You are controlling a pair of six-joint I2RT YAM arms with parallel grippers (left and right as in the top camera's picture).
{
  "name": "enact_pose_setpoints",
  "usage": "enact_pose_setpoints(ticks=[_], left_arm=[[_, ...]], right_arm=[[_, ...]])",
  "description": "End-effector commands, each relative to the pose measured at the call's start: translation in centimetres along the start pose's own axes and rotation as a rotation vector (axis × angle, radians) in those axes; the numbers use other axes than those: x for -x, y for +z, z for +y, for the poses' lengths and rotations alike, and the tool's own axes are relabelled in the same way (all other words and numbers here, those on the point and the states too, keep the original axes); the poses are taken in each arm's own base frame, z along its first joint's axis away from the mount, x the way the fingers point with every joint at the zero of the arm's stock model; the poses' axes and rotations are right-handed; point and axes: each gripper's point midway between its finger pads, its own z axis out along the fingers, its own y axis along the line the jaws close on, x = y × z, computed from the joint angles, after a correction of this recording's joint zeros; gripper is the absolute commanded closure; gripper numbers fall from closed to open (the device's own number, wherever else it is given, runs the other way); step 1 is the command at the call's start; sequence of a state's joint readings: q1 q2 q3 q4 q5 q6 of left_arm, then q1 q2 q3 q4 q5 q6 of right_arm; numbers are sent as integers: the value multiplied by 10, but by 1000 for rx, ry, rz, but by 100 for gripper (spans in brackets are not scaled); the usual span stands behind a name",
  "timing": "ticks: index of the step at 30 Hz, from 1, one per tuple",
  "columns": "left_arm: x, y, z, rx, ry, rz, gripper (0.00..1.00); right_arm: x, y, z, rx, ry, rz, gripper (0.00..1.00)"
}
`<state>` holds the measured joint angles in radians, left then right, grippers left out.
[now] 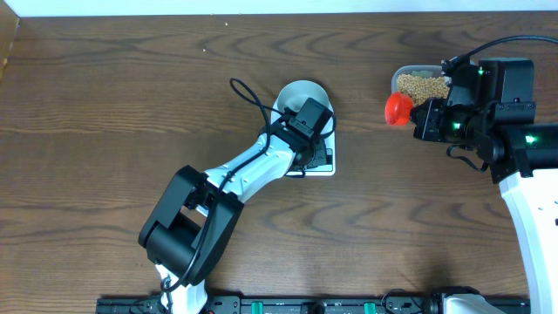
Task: Scoop item into bowl and weigh 50g on scale
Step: 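Move the left gripper to the scale buttons and press tare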
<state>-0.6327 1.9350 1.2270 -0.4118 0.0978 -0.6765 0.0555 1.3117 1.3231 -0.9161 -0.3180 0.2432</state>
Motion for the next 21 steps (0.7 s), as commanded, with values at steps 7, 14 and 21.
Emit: enact_pose_setpoints(ticks=[7, 14, 21], left_arm=[[-1, -35, -12, -94, 100, -3, 93], [12, -109, -34, -215, 186, -125, 92], [6, -132, -11, -118, 294, -150, 93]], right_arm=[[6, -6, 3, 6, -26, -23, 99], [7, -6, 3, 7, -27, -26, 99], [7, -6, 3, 6, -32, -27, 99]])
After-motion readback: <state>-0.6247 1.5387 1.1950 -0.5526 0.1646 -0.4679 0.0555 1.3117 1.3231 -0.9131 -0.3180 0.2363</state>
